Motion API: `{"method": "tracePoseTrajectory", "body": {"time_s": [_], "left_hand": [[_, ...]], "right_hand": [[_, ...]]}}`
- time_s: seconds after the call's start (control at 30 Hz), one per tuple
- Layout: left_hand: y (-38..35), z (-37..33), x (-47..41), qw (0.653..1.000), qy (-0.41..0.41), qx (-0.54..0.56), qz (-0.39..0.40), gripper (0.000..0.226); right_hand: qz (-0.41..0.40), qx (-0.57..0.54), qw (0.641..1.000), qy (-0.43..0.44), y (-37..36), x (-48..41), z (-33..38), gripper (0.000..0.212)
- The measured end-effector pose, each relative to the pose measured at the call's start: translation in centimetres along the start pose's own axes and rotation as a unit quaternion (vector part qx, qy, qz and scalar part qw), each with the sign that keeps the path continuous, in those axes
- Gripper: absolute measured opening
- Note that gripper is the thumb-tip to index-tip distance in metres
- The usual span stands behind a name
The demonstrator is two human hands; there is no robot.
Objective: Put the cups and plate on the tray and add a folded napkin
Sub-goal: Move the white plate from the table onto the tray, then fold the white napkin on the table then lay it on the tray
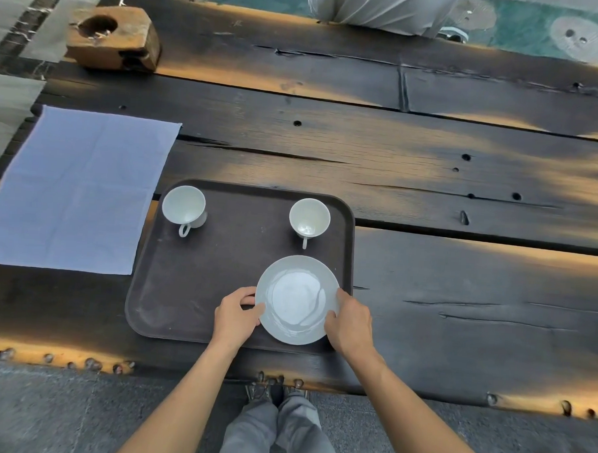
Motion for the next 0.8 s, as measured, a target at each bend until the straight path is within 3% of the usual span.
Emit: {"method": "tracePoseTrajectory", "body": {"time_s": [0.27, 0.5, 0.8], "left_hand": [[-0.5, 0.1, 0.3, 0.999, 0.035, 0.037, 0.017, 0.03], [-0.3, 0.4, 1.5, 0.995, 0.071, 0.062, 0.033, 0.063], [2.8, -0.2, 3.7, 0.994, 0.051, 0.098, -0.007, 0.043]], "right_hand": [[0.043, 0.001, 0.999, -0.014, 0.1, -0.2, -0.2, 0.041], [0.057, 0.01, 0.998, -0.017, -0.2, 0.1, -0.5, 0.048], [0.035, 0.004, 0.998, 0.058, -0.4, 1.4, 3.2, 0.068]]}}
Point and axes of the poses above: each hand's wrist, its own x-axis away from the middle knuckle, its own y-axis out of the back of the hand, z = x × y, the point moved 6 cm from there along -x, towards the middle knuckle, and after that the axes turned 7 degrees about -x, right-handed, at the moved point
